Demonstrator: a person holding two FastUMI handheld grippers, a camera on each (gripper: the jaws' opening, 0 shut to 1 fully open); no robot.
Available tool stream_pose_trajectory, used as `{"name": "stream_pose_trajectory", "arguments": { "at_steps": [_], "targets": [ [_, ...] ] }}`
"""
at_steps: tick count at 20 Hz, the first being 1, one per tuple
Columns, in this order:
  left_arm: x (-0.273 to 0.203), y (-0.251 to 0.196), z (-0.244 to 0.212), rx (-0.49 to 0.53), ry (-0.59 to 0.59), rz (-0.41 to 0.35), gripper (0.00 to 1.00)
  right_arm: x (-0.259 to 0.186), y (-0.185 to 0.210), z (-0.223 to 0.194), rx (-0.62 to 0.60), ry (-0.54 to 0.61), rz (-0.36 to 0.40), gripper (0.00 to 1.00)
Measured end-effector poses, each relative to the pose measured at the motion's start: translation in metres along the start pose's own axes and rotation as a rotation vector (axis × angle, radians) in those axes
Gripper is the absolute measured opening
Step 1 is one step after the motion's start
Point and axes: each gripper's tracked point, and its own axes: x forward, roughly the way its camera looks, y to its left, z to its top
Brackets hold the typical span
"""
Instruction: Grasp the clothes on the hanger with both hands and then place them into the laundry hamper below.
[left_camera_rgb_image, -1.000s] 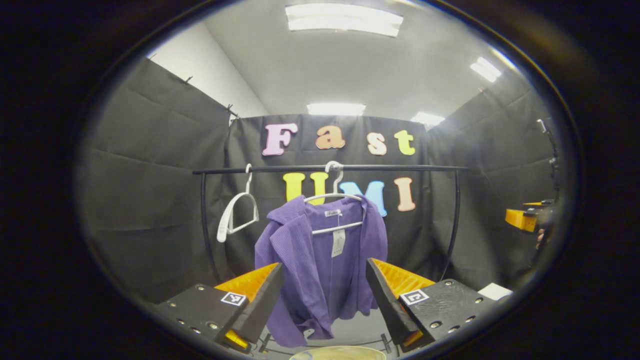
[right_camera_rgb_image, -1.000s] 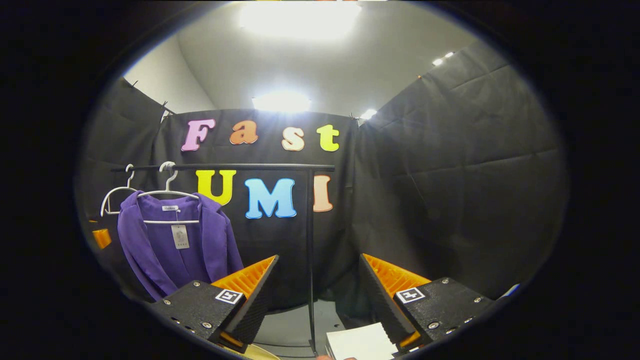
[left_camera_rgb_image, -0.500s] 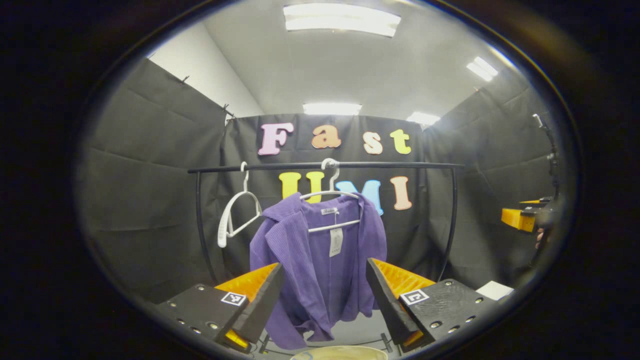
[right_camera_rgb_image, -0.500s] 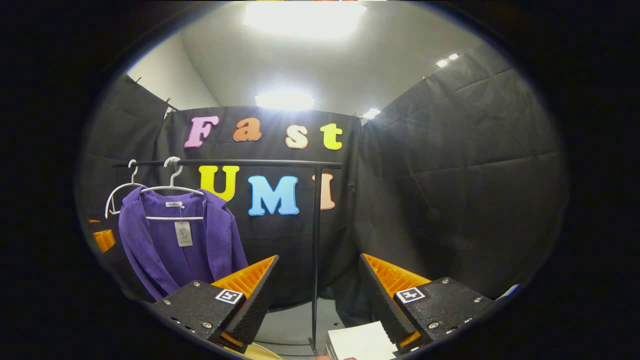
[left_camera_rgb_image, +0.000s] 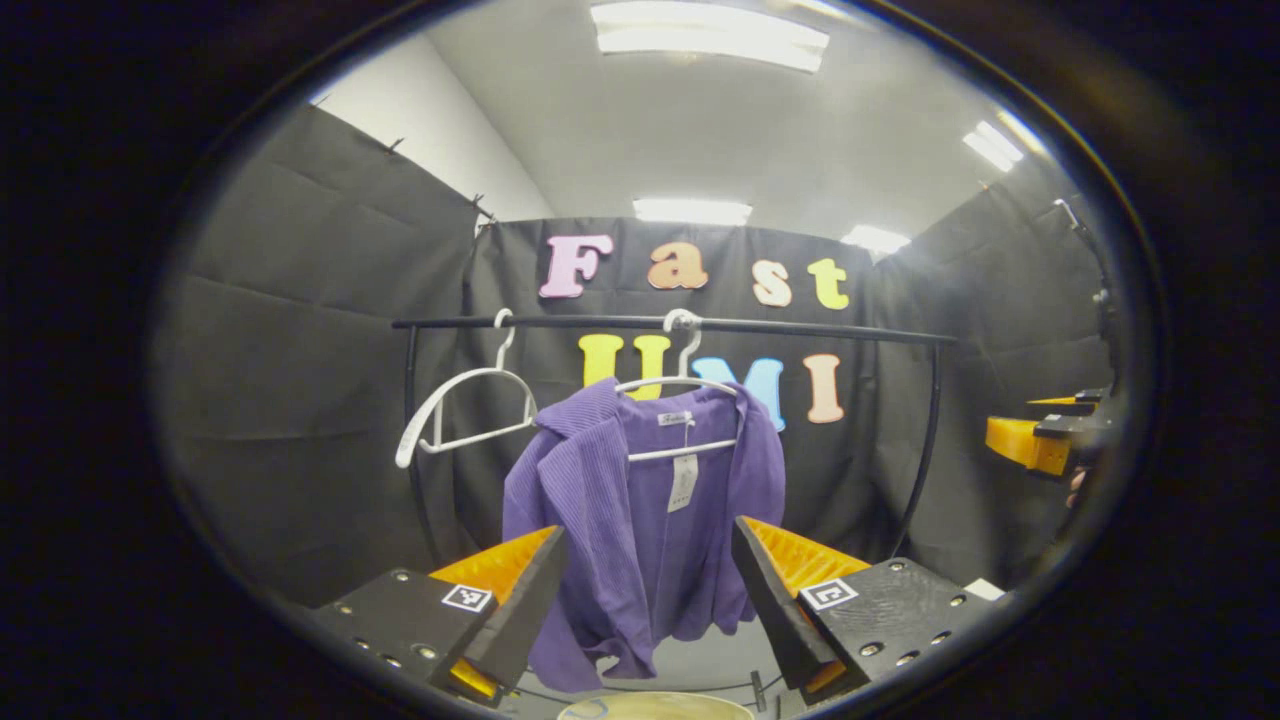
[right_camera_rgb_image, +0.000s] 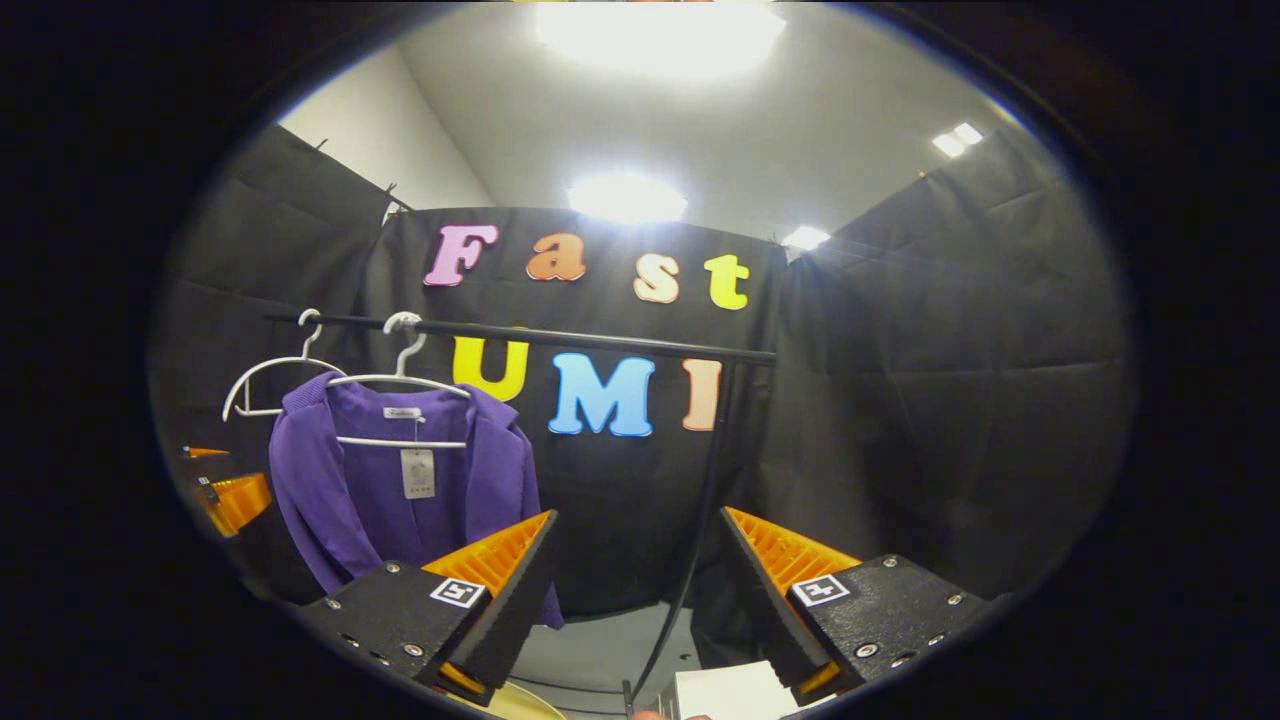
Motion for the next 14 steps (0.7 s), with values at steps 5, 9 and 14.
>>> {"name": "stream_pose_trajectory", "arguments": {
  "at_steps": [5, 9, 14],
  "targets": [
    [0.028, 0.023, 0.007, -0.042, 0.049, 0.094, 0.99, 0.059, 0.048, 0.013, 0.059, 0.019, 0.116, 0.95],
    [0.064, 0.033, 0.003, -0.059, 0.07, 0.166, 0.99, 0.118, 0.09, 0.012, 0.103, 0.026, 0.205, 0.95],
    [0.119, 0.042, -0.021, -0.22, 0.09, 0.276, 0.95, 0.181, 0.132, -0.01, 0.142, 0.092, 0.287, 0.95]
  ]
}}
